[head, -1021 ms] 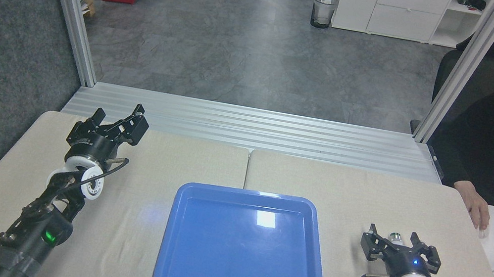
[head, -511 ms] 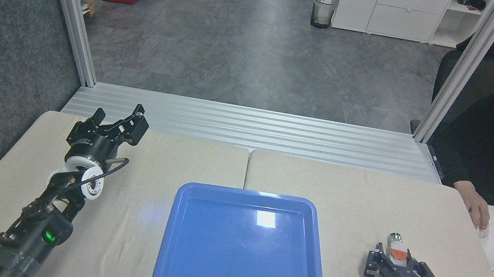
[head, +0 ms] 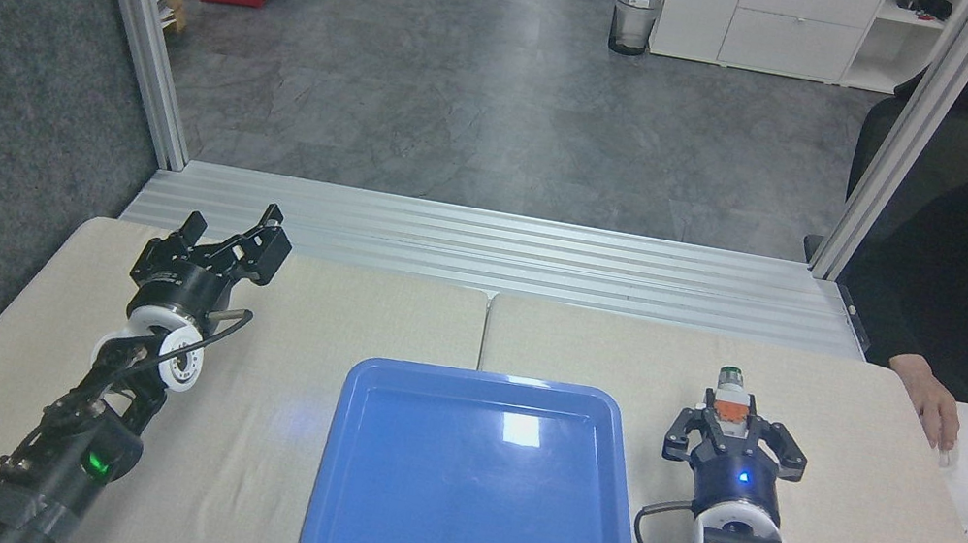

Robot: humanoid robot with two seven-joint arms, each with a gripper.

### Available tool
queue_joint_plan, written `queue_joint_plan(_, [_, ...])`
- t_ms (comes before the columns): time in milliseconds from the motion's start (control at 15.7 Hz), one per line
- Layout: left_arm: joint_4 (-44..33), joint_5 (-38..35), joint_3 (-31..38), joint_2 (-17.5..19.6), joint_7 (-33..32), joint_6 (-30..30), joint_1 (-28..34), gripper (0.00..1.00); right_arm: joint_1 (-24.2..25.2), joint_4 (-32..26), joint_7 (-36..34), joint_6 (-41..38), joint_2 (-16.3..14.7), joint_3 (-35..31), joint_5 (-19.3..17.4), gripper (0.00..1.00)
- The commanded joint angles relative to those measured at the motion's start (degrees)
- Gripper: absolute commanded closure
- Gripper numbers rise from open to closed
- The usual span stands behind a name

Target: Pick up switch part and place in tray

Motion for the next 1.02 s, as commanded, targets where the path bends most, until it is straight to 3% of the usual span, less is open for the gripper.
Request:
queue_joint_plan(0, [0.0,0.0,0.01,-0.02,-0.04,0.0,0.0,0.0,-0.89,-15.38,0.4,-1.0,13.79,16.07,3.65,1.0])
queue_joint_plan(128, [0.0,0.0,0.01,0.07,-0.04,0.0,0.0,0.0,1.55,-10.82,0.58,0.04,14.07,21.62,4.0,1.0])
queue_joint_plan(383, [0.0,0.0,0.01,0.07,-0.04,0.0,0.0,0.0,7.36,-4.75,2.85,1.01,13.55,21.55,4.0,1.0])
queue_joint_plan(638, [0.0,0.0,0.01,-0.02,-0.04,0.0,0.0,0.0,7.02,-2.8,4.19,3.73,13.28,21.11,3.91,1.0])
queue_joint_plan(702, [0.0,0.0,0.01,0.07,-0.04,0.0,0.0,0.0,6.67,-2.8,4.1,3.73,13.28,20.24,3.74,0.81])
queue_joint_plan(766, [0.0,0.0,0.01,0.07,-0.04,0.0,0.0,0.0,6.23,-2.89,3.75,3.73,13.72,18.23,3.65,0.28])
queue_joint_plan(830, [0.0,0.0,0.01,-0.02,-0.04,0.0,0.0,0.0,5.36,-2.89,3.66,3.47,14.07,16.47,3.39,0.0])
queue_joint_plan(957, [0.0,0.0,0.01,0.07,-0.04,0.0,0.0,0.0,0.98,-2.98,3.57,3.3,14.34,12.78,3.3,0.0])
